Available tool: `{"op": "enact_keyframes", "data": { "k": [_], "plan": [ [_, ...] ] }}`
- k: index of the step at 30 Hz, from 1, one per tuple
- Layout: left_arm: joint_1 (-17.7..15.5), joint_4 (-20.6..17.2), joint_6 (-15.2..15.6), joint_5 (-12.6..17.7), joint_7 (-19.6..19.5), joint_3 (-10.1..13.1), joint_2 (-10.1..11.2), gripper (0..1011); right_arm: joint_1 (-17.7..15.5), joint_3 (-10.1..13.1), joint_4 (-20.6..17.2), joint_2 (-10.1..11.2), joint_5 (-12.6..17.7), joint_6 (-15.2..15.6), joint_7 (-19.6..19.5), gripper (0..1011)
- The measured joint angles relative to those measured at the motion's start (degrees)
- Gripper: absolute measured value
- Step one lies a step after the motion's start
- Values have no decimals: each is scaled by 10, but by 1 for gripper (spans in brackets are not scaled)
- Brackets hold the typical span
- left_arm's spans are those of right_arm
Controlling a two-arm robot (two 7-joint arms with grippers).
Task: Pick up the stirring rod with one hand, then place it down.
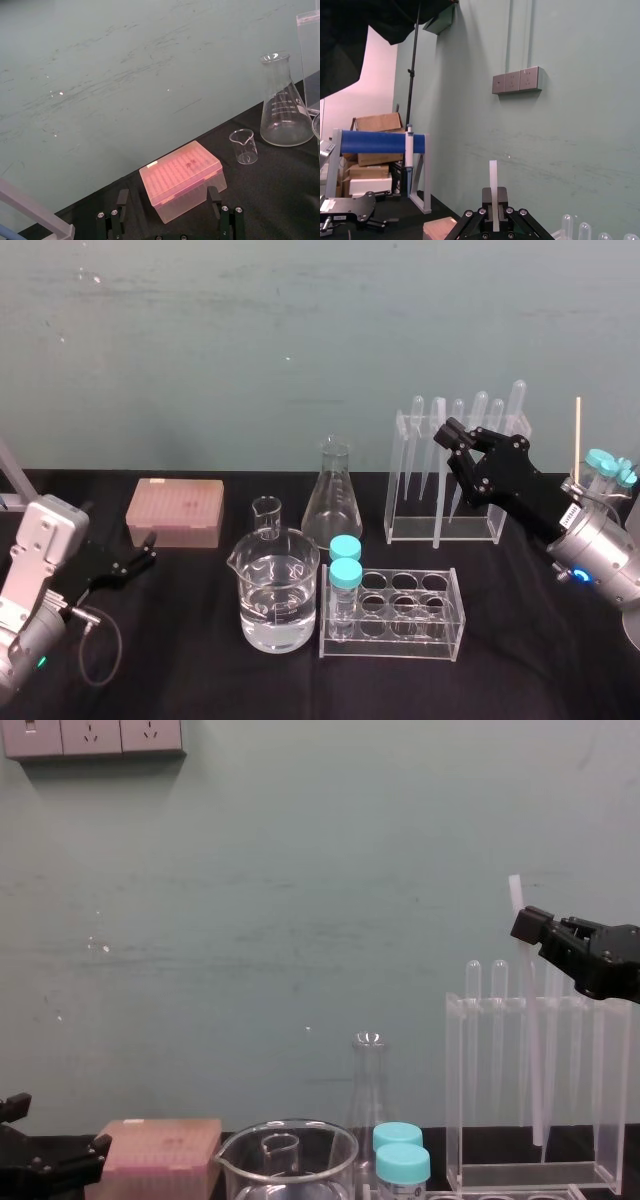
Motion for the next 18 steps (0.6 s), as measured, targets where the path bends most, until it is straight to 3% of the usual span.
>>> {"op": "enact_keyframes", "data": {
  "k": [18],
  "plan": [
    [0, 0, 0, 0, 0, 0, 0, 1000, 0, 0, 0, 0, 0, 0, 0, 61]
  ]
}}
